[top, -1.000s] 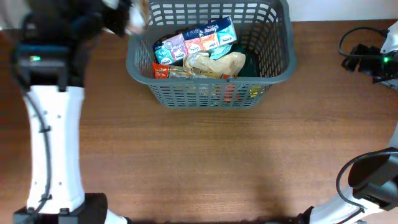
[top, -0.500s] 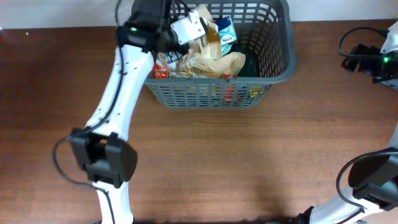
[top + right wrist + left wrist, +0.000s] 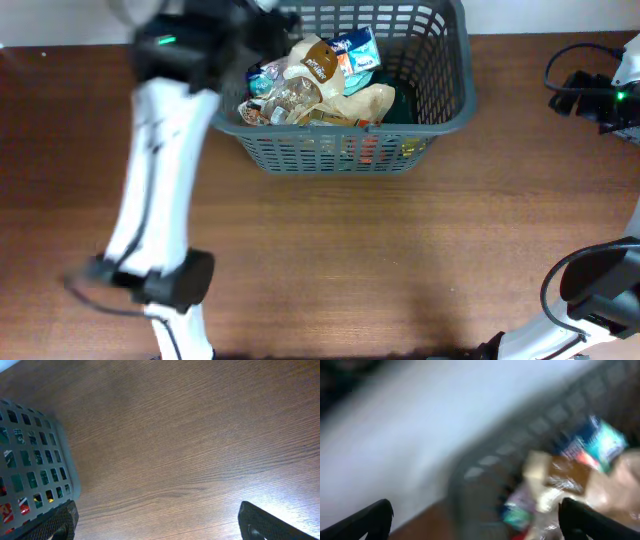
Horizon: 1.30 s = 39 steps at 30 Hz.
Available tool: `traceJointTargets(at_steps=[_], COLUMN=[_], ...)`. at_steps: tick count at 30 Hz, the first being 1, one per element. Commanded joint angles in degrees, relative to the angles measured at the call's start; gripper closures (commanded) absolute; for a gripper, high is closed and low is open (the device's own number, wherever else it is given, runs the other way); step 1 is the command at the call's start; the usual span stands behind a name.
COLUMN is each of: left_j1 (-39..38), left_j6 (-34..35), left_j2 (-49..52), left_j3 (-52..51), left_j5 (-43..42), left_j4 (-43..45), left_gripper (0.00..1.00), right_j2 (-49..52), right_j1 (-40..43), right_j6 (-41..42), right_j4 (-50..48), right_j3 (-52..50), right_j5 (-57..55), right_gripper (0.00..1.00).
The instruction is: Pack container
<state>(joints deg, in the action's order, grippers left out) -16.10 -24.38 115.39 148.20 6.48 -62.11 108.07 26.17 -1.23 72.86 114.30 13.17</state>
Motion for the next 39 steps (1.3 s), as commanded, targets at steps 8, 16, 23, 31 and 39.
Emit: traceJointTargets(at_steps=[8,16,23,31,39], left_j1=[18.7,25.0,24.9,24.9,25.0], left_j6=[18.6,19.7,19.7,19.7,19.7], left_j2=[-8.9,-7.0,-7.0,-7.0,-7.0], left_j3=[8.2,8.2,8.2,8.2,8.2], left_j5=[10.3,10.3,10.3,10.3,10.3], left_j4=[-13.2,-24.7,-27.6,-27.6,-27.6], left_gripper=[0.01,0.01,0.01,0.01,0.01], right_j2=[-0.9,-0.9,-0.9,-0.9,-2.1], right_j1=[-0.1,-0.1,-0.1,-0.1,-2.4], right_j6=[0.5,0.5,0.5,0.5,0.5], right_j4=[-0.1,-0.1,-0.1,-0.1,-0.2], right_j3=[-0.2,-0.2,-0.2,-0.2,-0.3], right_j5=[0.3,0.3,0.3,0.3,0.3], right_gripper=[0.01,0.01,0.01,0.01,0.01])
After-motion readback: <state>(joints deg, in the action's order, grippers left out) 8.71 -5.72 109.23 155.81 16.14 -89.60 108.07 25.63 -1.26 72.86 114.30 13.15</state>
